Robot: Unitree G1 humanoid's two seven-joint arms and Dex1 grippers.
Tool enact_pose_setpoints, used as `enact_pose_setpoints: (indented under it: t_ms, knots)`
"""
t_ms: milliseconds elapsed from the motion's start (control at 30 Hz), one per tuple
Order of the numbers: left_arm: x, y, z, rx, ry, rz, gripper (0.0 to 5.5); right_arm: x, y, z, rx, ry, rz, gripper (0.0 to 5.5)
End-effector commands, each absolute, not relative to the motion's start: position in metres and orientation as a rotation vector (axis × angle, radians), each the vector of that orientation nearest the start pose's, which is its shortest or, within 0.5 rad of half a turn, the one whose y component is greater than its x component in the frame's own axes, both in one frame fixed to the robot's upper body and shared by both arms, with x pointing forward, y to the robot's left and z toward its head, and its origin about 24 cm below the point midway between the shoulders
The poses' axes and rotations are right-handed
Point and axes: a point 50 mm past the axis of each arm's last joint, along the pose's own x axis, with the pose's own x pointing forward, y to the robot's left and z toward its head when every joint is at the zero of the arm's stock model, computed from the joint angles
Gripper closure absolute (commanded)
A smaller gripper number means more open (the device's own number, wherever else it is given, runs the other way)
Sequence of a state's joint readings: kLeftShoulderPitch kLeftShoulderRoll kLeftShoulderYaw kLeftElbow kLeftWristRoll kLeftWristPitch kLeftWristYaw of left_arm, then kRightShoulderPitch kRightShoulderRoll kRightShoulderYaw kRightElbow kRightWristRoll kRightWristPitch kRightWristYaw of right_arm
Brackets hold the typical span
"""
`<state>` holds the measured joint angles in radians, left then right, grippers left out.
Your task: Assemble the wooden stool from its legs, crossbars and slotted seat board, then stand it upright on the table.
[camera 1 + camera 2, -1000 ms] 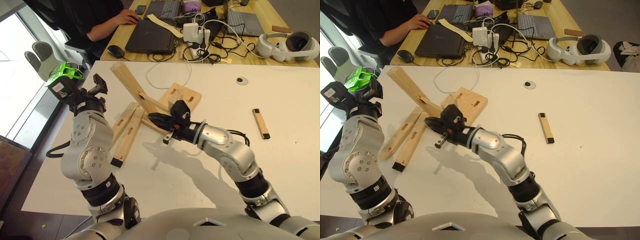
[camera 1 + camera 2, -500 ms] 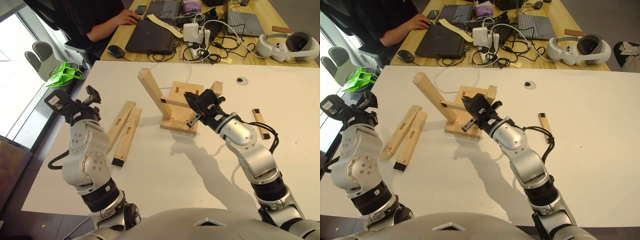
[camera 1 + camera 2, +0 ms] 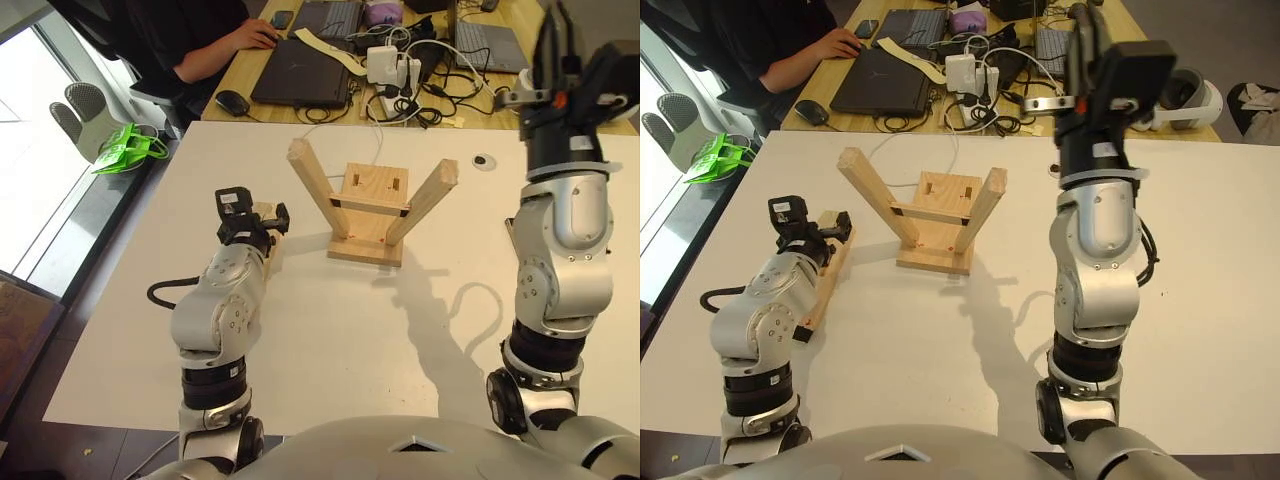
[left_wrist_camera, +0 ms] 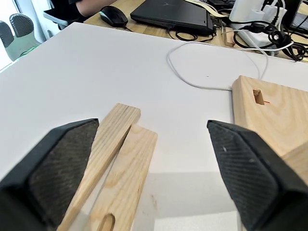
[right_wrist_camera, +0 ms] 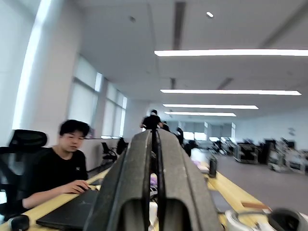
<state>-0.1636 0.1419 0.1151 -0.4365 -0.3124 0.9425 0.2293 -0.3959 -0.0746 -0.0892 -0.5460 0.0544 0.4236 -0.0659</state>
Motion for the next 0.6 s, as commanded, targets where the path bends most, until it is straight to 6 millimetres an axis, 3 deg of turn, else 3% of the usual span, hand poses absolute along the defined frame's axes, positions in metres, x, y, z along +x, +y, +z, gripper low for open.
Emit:
enact_pose_setpoints:
  t_ms: [33,100,167,400,600]
  knots:
    - [0.272,0.186,0.106,-0.021,0.294,0.145,1.32,0.271,-0.185,0.148,0.158,-0.014,-0.238,5.33]
    - [0.277,0.194,0.107,0.008,0.274,0.168,1.32,0.265,-0.187,0.115,0.228,0.197,-0.261,5.33]
    - [0.281,0.199,0.108,0.022,0.262,0.181,1.32,0.260,-0.186,0.104,0.254,0.277,-0.259,5.33]
    - [0.285,0.192,0.108,0.005,0.238,0.168,1.32,0.260,-0.175,0.100,0.206,0.302,-0.170,5.33]
    - [0.285,0.173,0.112,-0.074,0.177,0.072,2.10,0.259,-0.168,0.099,0.196,0.304,-0.122,5.38]
